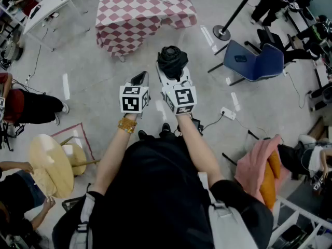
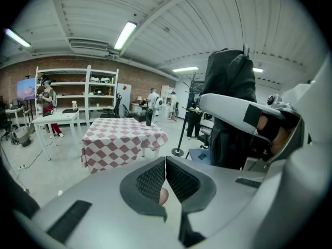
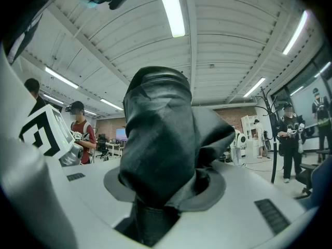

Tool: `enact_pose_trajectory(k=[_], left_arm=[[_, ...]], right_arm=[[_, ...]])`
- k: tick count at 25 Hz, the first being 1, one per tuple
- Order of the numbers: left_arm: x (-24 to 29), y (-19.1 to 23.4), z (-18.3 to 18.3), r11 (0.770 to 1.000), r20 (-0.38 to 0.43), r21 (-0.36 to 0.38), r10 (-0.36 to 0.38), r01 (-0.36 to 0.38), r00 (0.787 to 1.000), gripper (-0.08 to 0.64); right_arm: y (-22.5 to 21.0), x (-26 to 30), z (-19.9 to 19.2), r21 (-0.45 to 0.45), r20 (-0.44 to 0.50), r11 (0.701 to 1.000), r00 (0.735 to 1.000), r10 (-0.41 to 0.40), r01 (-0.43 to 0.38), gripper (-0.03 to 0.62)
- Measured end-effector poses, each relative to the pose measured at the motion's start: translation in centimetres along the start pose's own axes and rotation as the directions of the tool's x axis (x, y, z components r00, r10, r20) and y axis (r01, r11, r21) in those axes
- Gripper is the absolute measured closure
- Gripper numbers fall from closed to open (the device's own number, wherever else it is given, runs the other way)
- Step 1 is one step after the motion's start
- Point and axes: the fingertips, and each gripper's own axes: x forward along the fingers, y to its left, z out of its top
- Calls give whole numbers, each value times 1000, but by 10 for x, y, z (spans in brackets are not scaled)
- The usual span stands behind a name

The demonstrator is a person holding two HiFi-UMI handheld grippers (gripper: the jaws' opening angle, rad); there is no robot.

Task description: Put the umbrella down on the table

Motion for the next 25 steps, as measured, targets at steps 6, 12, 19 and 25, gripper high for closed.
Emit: enact_pose_trajectory(k=[6,12,19,25], left_arm=[[-11,30,1,1000,16,4,-4,4,1000,545],[-29,57,1,1000,24,-6,-22,22,999,545],[-43,87,8,999,39,-1,-38,38,999,545],[-38,96,17,999,52,1,-46,46,998,545]], right_arm=[[35,27,-12,27,-21,997,997,68,-67,397],[63,49,-15,21,-56,997,996,75,-74,396],[90,74,-18,14,-74,997,994,74,-73,396],[88,89,-15,47,-62,997,996,70,-68,396]])
